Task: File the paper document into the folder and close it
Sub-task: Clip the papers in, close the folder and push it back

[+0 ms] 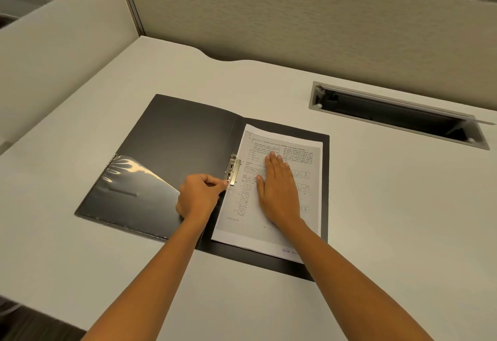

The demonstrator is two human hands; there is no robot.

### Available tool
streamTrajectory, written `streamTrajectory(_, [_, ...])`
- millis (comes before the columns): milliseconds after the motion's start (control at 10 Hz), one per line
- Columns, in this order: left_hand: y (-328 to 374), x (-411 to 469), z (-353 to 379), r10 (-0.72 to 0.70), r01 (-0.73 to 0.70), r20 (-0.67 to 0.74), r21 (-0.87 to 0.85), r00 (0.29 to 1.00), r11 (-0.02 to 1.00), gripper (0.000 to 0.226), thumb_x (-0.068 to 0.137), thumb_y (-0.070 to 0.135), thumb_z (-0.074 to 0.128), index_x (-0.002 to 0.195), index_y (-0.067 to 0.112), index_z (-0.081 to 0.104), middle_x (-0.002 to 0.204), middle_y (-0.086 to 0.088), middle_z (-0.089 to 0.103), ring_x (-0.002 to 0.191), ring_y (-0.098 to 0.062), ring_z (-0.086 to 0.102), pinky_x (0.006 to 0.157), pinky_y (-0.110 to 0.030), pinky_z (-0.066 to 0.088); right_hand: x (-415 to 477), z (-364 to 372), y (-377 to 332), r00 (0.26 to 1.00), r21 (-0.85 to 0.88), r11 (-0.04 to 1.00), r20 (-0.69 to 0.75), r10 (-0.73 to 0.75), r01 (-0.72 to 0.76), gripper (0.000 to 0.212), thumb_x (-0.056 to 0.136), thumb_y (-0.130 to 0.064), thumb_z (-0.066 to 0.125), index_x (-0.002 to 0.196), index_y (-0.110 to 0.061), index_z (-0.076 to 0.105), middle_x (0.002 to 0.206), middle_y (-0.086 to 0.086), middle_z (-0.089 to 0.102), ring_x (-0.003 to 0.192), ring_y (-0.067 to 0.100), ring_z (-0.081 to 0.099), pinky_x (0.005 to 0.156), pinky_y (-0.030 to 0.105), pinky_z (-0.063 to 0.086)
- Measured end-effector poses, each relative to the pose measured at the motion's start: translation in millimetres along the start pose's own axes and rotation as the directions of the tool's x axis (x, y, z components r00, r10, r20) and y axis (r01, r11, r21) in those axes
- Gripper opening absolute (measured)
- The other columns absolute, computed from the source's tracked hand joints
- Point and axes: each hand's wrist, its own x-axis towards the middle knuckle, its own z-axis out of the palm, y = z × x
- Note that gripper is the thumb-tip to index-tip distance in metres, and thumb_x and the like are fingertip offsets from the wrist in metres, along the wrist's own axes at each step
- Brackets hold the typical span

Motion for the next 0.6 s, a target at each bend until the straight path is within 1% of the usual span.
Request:
streamTrajectory(100, [1.0, -0.8, 1.8, 0.013, -0.012, -0.014, 0.04, 1.0, 0.999, 0.023, 0.079, 0.044, 0.068, 0.083, 0.022, 0.071, 0.087, 0.001, 0.072, 0.073, -0.018, 0.064, 0.069, -0.038, 0.056, -0.7, -0.8, -0.3, 1.0, -0.005, 1.0, -0.003, -0.007, 0.007, 0.061, 0.098, -0.045, 0.028, 0.15, -0.02, 0.01, 0.16, -0.002, 0.01, 0.147, 0.016, 0.005, 0.116, 0.029, -0.006])
streamTrajectory(300, [1.8, -3.2, 3.7, 0.043, -0.039, -0.036, 0.091, 0.998, 0.995, 0.023, 0.08, 0.043, 0.068, 0.084, 0.02, 0.071, 0.089, -0.001, 0.072, 0.073, -0.018, 0.062, 0.064, -0.032, 0.051, 0.1, -1.0, -0.9, 1.0, 0.001, 1.0, 0.001, -0.004, 0.004, 0.061, 0.098, -0.045, 0.028, 0.15, -0.02, 0.01, 0.16, -0.001, 0.009, 0.147, 0.016, 0.005, 0.116, 0.029, -0.006])
streamTrajectory(600, [2.1, -3.3, 6.5, 0.059, -0.054, -0.039, 0.106, 0.997, 0.993, 0.023, 0.079, 0.042, 0.068, 0.083, 0.02, 0.07, 0.087, -0.002, 0.071, 0.071, -0.017, 0.06, 0.06, -0.028, 0.047, 0.0, -0.9, -0.2, 1.0, -0.001, 1.0, 0.0, -0.006, 0.006, 0.061, 0.098, -0.045, 0.028, 0.15, -0.019, 0.011, 0.16, -0.001, 0.01, 0.147, 0.016, 0.005, 0.115, 0.028, -0.008])
